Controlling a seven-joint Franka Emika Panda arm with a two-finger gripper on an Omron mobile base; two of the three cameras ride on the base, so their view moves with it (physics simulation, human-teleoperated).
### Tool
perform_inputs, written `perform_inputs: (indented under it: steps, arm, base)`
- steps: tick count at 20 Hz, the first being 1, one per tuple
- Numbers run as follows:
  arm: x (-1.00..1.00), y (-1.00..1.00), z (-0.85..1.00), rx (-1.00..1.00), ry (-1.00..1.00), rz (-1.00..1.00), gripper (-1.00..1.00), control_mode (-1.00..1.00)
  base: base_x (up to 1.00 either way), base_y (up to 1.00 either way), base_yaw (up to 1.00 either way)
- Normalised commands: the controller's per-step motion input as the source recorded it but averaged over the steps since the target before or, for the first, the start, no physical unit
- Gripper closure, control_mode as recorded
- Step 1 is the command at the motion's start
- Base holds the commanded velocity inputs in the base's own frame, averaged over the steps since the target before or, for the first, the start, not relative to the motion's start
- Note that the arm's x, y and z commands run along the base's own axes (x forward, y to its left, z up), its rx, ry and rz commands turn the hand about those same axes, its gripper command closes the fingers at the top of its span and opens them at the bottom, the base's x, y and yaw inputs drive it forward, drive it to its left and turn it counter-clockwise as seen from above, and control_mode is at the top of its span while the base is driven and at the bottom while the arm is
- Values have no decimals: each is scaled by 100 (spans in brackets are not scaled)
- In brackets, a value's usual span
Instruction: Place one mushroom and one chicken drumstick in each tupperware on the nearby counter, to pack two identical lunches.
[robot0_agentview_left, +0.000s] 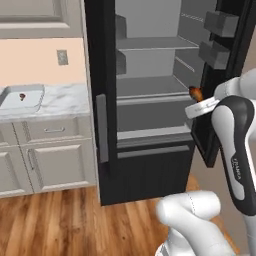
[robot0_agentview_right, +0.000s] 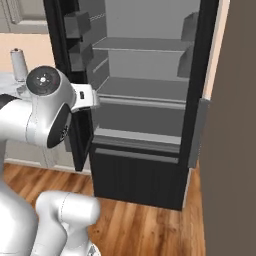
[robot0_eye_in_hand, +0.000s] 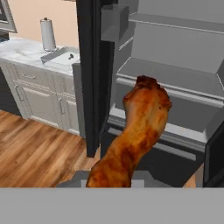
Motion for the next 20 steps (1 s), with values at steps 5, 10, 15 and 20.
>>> perform_inputs:
  steps: [5,10,15,20]
  arm:
    - [0,0,0,0,0,0,100,100]
    - [0,0,0,0,0,0,100,100]
    - [0,0,0,0,0,0,100,100]
    - [0,0,0,0,0,0,100,100]
  base:
    - [-51,83,-1]
    - [-12,98,-4]
    - [0,100,-6]
    - [9,100,-6]
